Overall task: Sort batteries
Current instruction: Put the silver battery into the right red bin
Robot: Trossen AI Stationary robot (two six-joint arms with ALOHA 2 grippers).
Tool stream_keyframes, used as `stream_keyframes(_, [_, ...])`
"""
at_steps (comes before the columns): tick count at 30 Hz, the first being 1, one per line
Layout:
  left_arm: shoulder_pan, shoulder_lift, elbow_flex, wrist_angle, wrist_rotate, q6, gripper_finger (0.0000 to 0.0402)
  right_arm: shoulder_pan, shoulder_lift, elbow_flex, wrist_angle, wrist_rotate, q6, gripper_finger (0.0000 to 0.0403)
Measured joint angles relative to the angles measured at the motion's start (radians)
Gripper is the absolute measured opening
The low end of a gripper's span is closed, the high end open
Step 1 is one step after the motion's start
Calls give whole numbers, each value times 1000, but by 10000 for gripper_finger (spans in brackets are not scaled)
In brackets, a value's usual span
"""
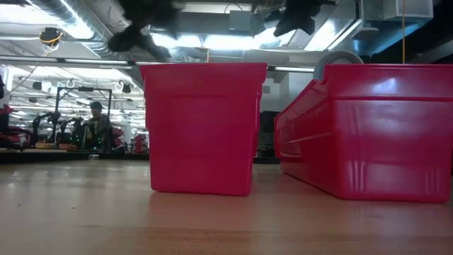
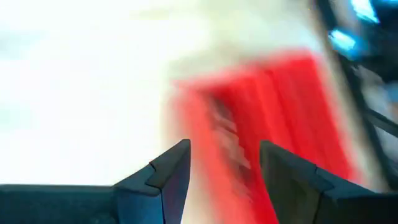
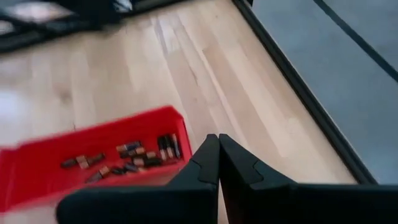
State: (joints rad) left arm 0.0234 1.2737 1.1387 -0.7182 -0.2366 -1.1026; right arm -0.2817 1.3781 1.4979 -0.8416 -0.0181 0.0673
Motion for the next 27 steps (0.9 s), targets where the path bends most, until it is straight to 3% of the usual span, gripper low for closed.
stream_keyframes(4, [246,-109,2,-293,-122,140,180,0,3,0,60,0,77,5])
stream_keyframes(7, [478,-107,-38,-358,-159,268,180,0,8,0,102,1,139,5])
stream_keyframes(11, [771,-16,-73,-191,-56,522,180,1,19,0,149,1,202,5])
stream_keyframes(15, [971,129,-78,-203,91,744,180,1,27,0,162,-4,252,5])
stream_keyframes(18, [1030,219,-78,-244,114,935,180,1,27,0,160,-5,285,5])
stream_keyframes(22, [1024,342,-45,-278,99,1122,180,2,27,0,160,13,328,5])
stream_keyframes(27, [973,504,54,-393,-175,1321,180,0,27,0,162,53,315,5])
